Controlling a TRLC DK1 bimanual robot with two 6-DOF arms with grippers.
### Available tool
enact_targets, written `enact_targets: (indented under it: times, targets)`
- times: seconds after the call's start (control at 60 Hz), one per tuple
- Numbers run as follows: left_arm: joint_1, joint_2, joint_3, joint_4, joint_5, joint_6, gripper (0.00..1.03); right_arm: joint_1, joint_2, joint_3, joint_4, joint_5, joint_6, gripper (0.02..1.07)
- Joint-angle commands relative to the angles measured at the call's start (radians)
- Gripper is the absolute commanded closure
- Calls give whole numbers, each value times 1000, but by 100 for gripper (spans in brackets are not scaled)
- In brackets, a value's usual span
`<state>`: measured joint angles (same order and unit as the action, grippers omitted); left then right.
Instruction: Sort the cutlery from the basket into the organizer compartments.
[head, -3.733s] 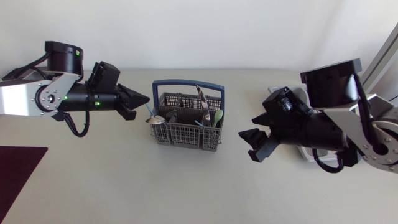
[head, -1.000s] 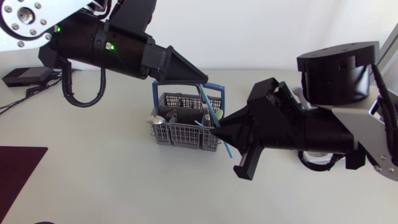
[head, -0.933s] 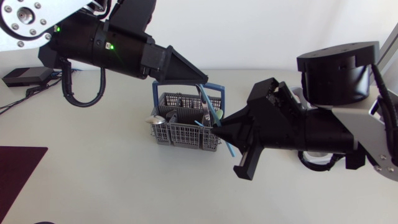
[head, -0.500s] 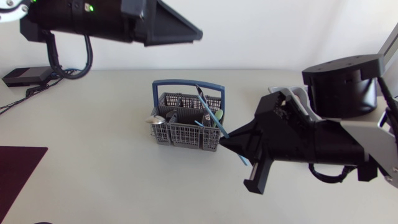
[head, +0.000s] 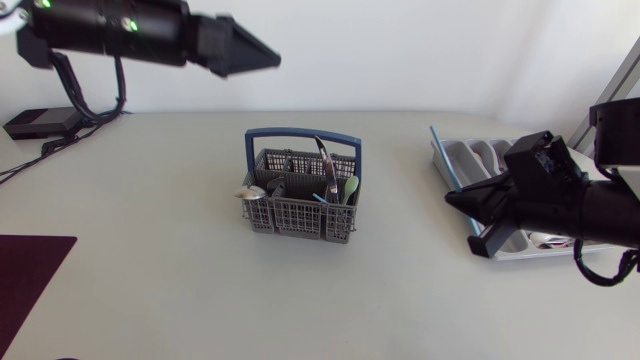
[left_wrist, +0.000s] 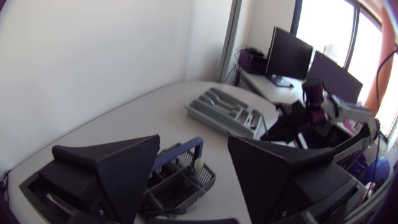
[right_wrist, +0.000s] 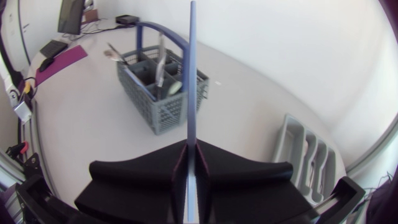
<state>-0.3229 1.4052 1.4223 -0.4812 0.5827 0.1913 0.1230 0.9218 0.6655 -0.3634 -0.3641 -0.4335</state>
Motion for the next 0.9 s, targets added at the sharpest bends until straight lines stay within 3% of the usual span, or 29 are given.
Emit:
enact_targets:
  times: [0.0, 0.183, 0.383, 0.883]
  targets:
    - [-38, -5, -106, -17, -55, 129, 26, -123, 109, 2, 40, -12, -42, 102]
    - [-96, -15, -258, 29, -165, 247, 27, -263, 361, 75, 150, 5, -31, 102]
    - [-162, -32, -355, 81, -248, 316, 27, -304, 649, 236, 224, 142, 33, 102]
    - [-232, -34, -497, 220, -328, 384, 27, -316, 1046, 502, 182, 324, 142, 102]
